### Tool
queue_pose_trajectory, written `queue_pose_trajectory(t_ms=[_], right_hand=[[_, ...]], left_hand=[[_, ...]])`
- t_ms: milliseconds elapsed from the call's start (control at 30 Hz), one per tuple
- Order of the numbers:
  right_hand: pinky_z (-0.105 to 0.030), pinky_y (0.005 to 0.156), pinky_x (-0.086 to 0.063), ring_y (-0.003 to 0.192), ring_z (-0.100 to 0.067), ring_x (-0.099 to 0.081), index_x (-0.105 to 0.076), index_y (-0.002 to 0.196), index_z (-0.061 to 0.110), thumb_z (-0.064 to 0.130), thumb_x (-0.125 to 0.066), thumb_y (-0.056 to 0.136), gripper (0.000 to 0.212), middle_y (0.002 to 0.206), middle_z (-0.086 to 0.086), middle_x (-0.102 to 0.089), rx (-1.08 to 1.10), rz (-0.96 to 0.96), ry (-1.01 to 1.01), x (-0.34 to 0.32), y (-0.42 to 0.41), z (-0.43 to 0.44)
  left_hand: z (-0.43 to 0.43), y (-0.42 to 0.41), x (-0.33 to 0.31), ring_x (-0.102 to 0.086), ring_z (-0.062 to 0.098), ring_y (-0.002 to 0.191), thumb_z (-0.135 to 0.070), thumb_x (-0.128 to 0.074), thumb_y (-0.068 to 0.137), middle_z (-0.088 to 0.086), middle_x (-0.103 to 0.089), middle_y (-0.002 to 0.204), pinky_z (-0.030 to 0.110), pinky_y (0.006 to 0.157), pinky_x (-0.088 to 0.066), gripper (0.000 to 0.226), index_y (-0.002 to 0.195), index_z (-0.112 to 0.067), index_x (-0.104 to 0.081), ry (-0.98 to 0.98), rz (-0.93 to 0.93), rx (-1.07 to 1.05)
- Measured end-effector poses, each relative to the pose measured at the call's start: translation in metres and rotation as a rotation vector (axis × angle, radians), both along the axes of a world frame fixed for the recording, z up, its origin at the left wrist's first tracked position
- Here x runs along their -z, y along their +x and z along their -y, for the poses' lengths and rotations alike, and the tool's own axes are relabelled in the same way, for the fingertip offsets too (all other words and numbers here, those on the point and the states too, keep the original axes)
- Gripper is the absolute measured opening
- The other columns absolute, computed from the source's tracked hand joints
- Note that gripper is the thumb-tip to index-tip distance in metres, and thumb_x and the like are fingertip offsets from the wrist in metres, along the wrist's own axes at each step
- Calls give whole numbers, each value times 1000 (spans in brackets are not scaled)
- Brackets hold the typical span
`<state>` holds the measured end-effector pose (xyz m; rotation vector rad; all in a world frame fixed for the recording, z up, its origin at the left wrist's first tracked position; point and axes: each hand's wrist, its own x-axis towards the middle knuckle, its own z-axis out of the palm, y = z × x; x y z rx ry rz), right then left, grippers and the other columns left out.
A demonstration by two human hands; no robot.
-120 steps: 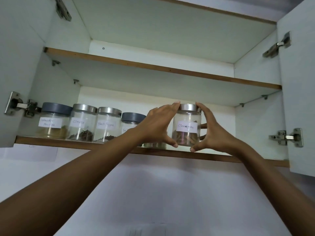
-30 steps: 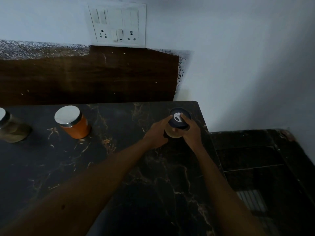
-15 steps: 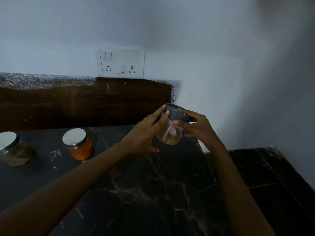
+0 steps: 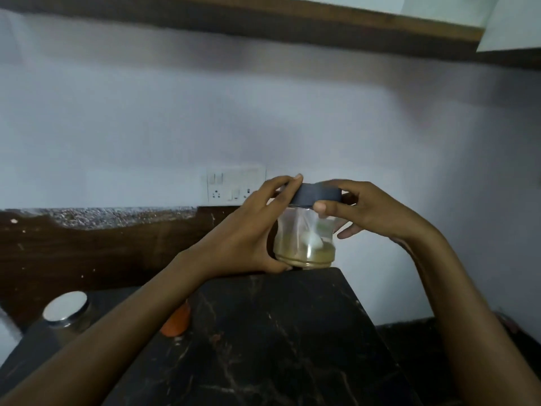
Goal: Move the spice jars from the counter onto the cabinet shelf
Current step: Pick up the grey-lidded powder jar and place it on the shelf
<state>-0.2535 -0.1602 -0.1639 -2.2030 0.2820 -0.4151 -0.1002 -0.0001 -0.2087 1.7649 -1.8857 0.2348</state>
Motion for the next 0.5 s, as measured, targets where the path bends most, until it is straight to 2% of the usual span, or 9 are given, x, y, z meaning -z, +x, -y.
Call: queue_pose_trajectory(t_ms=[67,133,200,233,300,333,400,500], right_hand=[[-27,66,-59,75,-15,-68,-50,116,44,57,-59,64,54,96,6,-67,1,23,-4,-10,-1,-7],[-26,68,-58,79,-14,-68,-38,127,48,57,-56,68,62,111,7,-63,-8,90,38,-11,-6,-10],[-26,73,-57,91,-13,-66,-28,131,55,55,-65,72,69,135,15,-46,-74,171,68,-4,-16,-12],[-27,78,-55,100,-11,-63,-22,133,58,51,-74,67,84,141,24,-35,-126,194,69,1,-20,-13],[-28,89,-51,117,-5,-54,-6,136,61,38,-87,53,119,134,47,-26,-228,175,64,12,-23,-16],[-28,93,-49,121,-1,-50,1,137,61,30,-89,51,128,128,53,-27,-261,163,53,17,-22,-19],[-27,92,-49,121,4,-47,8,137,59,13,-87,55,134,124,57,-26,-275,190,52,22,-16,-26],[-25,83,-53,120,1,-50,0,137,57,2,-85,55,130,132,52,-18,-232,308,68,20,-9,-34]], left_hand=[[-11,1,-15,-28,9,131,-41,-83,62,-12,-9,148,30,103,-42,124,148,-31,6,-23,-21,5],[-21,3,-26,-32,5,128,-40,-84,61,-14,-10,147,27,101,-44,124,149,-32,4,-46,-74,15],[-29,5,-34,-30,0,130,-39,-84,60,-17,-13,144,23,103,-42,124,149,-32,2,-64,-161,48],[-33,6,-37,-29,-1,131,-37,-85,60,-18,-15,143,22,104,-41,124,149,-31,0,-72,-201,63],[-38,5,-41,-29,-1,131,-33,-86,59,-19,-18,141,20,103,-41,124,150,-31,-1,-75,-243,73],[-40,4,-42,-29,-1,131,-33,-87,59,-20,-18,141,19,103,-40,124,149,-32,-1,-70,-246,69],[-42,2,-44,-30,-4,131,-33,-87,59,-21,-18,141,19,104,-39,124,148,-36,-1,-62,-260,61],[-44,-1,-44,-30,-6,131,-29,-89,59,-22,-19,143,20,104,-39,124,147,-39,-2,-53,-321,58]])
